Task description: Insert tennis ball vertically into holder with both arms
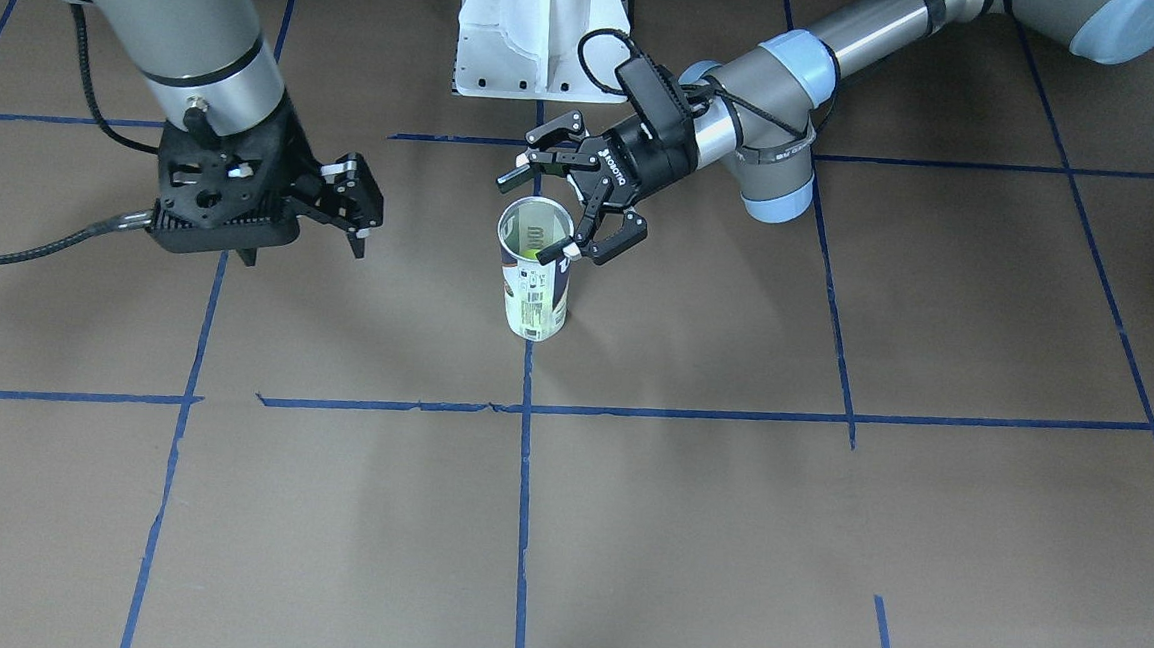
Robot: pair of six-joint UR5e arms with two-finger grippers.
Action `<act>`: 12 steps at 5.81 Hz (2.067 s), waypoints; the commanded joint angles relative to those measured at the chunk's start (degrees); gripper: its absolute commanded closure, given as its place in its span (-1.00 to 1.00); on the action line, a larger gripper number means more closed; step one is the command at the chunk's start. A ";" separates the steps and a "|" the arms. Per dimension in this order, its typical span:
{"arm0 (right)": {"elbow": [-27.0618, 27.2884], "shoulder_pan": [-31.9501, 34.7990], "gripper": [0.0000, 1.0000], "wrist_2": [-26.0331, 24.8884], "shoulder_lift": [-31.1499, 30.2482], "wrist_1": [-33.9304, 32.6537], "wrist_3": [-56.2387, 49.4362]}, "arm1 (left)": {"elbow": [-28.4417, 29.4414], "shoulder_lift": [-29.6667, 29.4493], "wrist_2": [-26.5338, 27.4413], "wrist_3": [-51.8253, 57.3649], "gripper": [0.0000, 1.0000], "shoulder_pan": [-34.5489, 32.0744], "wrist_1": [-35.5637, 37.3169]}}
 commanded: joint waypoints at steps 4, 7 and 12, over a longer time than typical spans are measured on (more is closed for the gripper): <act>-0.02 18.26 -1.00 6.59 -19.81 4.62 -35.50 | -2.10 3.98 -0.57 -1.20 -0.80 -11.37 13.86; -1.42 30.32 -1.00 9.68 -30.20 4.62 -57.42 | -13.32 7.16 -9.87 2.64 -1.00 -20.15 47.22; -8.47 36.77 -1.00 13.55 -40.16 12.79 -61.89 | -16.34 13.93 -20.62 15.15 -1.00 -31.78 84.45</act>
